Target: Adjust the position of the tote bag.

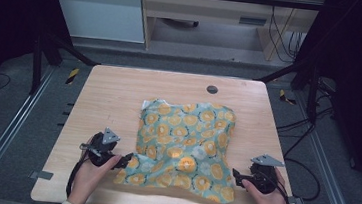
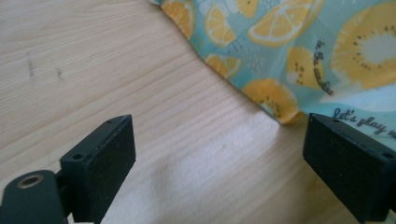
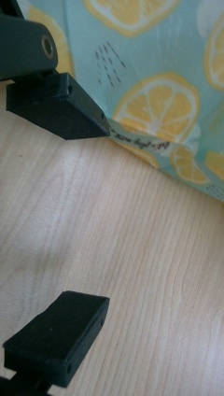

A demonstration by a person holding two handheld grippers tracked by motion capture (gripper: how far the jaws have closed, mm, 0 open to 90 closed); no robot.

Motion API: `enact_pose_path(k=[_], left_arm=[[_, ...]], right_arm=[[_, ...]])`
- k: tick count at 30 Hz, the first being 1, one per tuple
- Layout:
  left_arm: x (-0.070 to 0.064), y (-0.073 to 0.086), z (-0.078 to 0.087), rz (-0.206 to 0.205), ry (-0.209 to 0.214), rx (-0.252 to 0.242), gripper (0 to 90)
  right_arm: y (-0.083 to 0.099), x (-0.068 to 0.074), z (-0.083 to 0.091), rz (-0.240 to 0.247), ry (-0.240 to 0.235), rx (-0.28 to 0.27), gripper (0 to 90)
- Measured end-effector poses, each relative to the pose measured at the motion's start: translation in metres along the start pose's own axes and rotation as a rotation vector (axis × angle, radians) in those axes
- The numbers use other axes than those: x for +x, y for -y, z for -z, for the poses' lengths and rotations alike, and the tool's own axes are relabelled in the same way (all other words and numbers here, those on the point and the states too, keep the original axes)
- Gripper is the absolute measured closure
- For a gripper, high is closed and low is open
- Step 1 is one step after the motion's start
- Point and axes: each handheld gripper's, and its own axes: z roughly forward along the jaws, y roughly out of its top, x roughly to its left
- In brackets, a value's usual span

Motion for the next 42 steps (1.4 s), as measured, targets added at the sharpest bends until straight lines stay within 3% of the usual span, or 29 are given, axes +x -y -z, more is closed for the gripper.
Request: enact_pose_path(k=[3, 4, 7, 11, 13, 15, 16, 18, 19, 20, 25, 30, 32, 39, 42], left_arm=[[0.007, -0.006, -0.006, -0.007, -0.023, 0.009, 10.0], [0.015, -0.014, -0.012, 0.001, -0.026, -0.010, 10.2], [0.019, -0.016, -0.012, 0.009, -0.026, -0.031, 10.8], [0.016, -0.009, -0.003, -0.003, -0.030, -0.035, 10.6], [0.015, -0.005, 0.002, 0.013, -0.035, -0.045, 10.1], [0.017, -0.003, 0.008, 0.016, -0.055, -0.048, 9.9], [0.022, -0.001, 0.011, 0.020, -0.097, -0.042, 9.8], [0.029, 0.002, 0.012, 0.041, -0.135, -0.027, 9.8], [0.029, 0.002, 0.012, 0.041, -0.135, -0.027, 9.8], [0.038, 0.005, 0.012, 0.077, -0.146, -0.019, 9.8], [0.044, 0.008, 0.012, 0.123, -0.123, -0.026, 9.7], [0.038, 0.005, 0.009, 0.088, -0.115, -0.012, 9.8], [0.034, 0.004, 0.007, 0.063, -0.115, -0.006, 9.8], [0.029, 0.001, 0.004, 0.044, -0.104, -0.001, 9.8], [0.026, 0.000, 0.003, 0.033, -0.101, 0.002, 9.8]], right_arm=[[-0.007, -0.004, -0.006, -0.021, 0.013, 0.011, 16.1], [-0.010, -0.005, -0.007, -0.015, 0.018, 0.008, 17.1], [-0.017, -0.005, -0.008, -0.002, 0.013, 0.007, 17.4], [-0.034, -0.005, -0.011, 0.003, 0.003, 0.013, 17.2], [-0.043, -0.006, -0.013, 0.000, -0.007, 0.002, 16.6], [-0.051, -0.008, -0.014, -0.002, -0.011, -0.010, 16.5], [-0.063, -0.012, -0.014, -0.003, -0.002, -0.016, 15.4], [-0.072, -0.016, -0.016, -0.020, -0.012, -0.012, 14.1], [-0.072, -0.016, -0.016, -0.020, -0.012, -0.012, 14.1], [-0.080, -0.020, -0.018, -0.041, -0.018, -0.009, 13.0], [-0.096, -0.026, -0.025, -0.076, -0.042, -0.011, 11.7], [-0.115, -0.029, -0.037, -0.122, -0.074, -0.023, 10.3], [-0.131, -0.028, -0.045, -0.118, -0.067, -0.029, 9.7], [-0.158, -0.025, -0.063, -0.125, -0.056, -0.034, 9.2], [-0.169, -0.028, -0.080, -0.162, -0.051, -0.014, 10.4]])
